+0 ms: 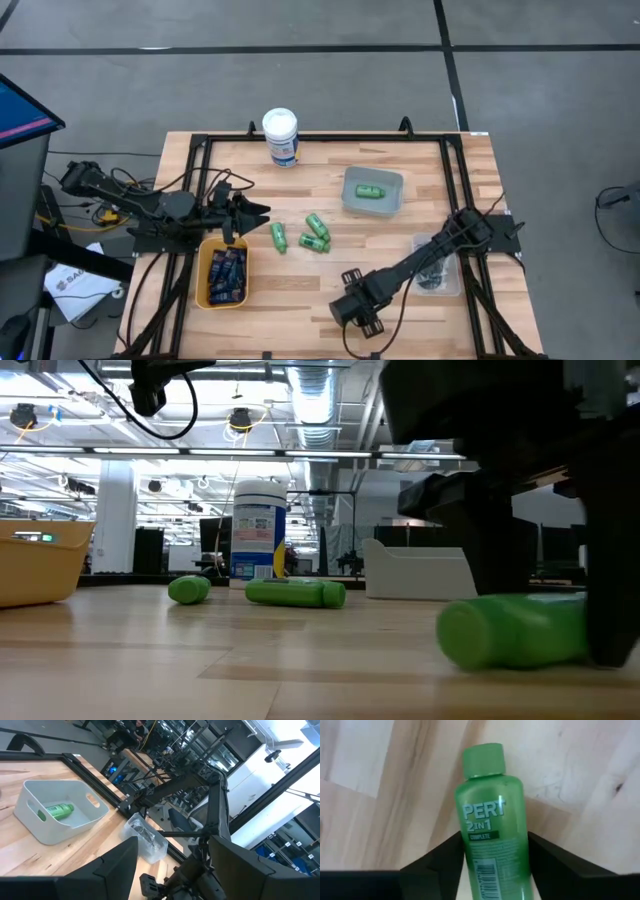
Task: Pick & Place Travel size toiletries
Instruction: Put the green shampoo into the gray bin
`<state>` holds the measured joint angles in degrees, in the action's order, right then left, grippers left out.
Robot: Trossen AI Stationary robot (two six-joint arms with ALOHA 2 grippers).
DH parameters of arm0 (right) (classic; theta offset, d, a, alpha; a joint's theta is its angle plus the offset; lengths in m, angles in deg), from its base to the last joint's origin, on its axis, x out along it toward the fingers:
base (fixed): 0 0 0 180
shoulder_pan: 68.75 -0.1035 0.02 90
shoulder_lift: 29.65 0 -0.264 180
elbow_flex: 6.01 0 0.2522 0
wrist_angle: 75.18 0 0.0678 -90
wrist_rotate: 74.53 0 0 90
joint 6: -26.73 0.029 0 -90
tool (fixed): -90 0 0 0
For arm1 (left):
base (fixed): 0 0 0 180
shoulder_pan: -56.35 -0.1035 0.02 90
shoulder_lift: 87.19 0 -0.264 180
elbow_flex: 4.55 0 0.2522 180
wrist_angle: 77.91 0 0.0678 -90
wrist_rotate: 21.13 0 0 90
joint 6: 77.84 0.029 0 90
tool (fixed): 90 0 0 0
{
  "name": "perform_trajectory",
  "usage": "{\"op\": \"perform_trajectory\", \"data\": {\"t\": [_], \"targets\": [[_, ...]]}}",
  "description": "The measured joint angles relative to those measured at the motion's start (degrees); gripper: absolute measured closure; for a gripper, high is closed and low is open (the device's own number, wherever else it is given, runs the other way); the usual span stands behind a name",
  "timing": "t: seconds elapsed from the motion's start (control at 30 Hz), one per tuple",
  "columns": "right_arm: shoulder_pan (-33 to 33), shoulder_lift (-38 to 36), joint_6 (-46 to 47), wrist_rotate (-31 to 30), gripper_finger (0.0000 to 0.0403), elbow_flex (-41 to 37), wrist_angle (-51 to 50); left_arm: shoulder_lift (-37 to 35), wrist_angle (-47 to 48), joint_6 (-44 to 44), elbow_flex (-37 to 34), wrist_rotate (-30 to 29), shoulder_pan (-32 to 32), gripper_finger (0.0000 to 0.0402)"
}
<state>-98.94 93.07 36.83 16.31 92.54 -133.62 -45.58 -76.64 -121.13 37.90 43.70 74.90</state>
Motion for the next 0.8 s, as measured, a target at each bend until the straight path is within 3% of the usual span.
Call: {"op": "perform_trajectory", "data": {"t": [0.23,0.53,0.8], "targets": [[1.94,-1.38,-6.31,-0.64,0.0253,-0.32,-4.6,0.0,-0.1,-0.08,0.0,-0.03,0.0,0.016],[9.7,-4.39,-12.59,-1.41,0.0222,-0.63,-8.19,0.0,-0.46,-0.48,0.0,-0.04,0.0,0.016],[15.73,-9.85,-21.71,-2.39,0.0244,-0.77,-13.26,0.0,-0.5,-0.66,0.0,-0.1,0.0,0.016]]}}
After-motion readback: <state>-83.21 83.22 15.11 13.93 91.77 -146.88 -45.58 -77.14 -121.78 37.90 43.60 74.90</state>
